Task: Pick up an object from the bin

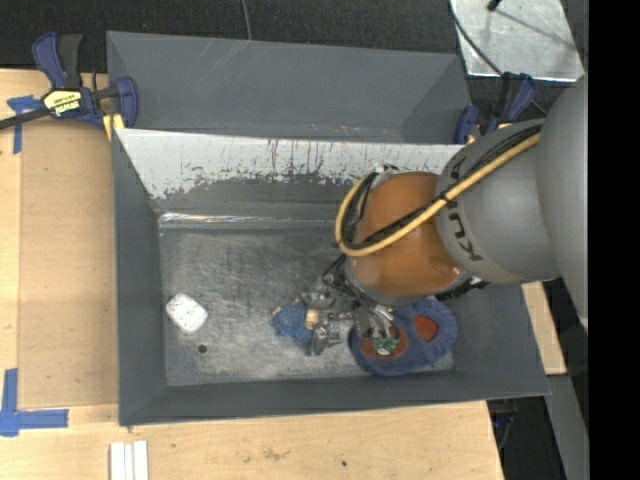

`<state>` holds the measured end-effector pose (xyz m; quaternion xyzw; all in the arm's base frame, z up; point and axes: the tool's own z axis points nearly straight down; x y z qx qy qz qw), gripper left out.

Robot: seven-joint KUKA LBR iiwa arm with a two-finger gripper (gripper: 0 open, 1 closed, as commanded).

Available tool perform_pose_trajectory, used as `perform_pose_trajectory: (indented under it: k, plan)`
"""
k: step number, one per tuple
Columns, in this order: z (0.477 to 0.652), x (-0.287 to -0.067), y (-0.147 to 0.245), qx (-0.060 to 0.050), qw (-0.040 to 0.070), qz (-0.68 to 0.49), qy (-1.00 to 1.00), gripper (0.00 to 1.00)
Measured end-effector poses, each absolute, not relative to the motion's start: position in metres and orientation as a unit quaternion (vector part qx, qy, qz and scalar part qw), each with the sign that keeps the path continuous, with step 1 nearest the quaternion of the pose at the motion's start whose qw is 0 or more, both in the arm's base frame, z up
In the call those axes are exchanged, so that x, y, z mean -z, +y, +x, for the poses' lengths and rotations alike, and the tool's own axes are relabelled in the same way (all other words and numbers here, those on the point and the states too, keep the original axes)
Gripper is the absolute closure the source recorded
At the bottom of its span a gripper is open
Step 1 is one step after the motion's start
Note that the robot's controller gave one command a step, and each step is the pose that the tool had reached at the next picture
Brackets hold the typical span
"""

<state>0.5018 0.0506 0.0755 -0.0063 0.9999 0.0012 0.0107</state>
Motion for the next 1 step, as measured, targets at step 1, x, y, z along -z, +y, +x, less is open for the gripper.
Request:
perform_pose_trajectory:
  k: [1]
  plan:
    - [0.5238, -0.2648, 0.0090, 0.001, 0.006, -0.109, 0.994, 1.00]
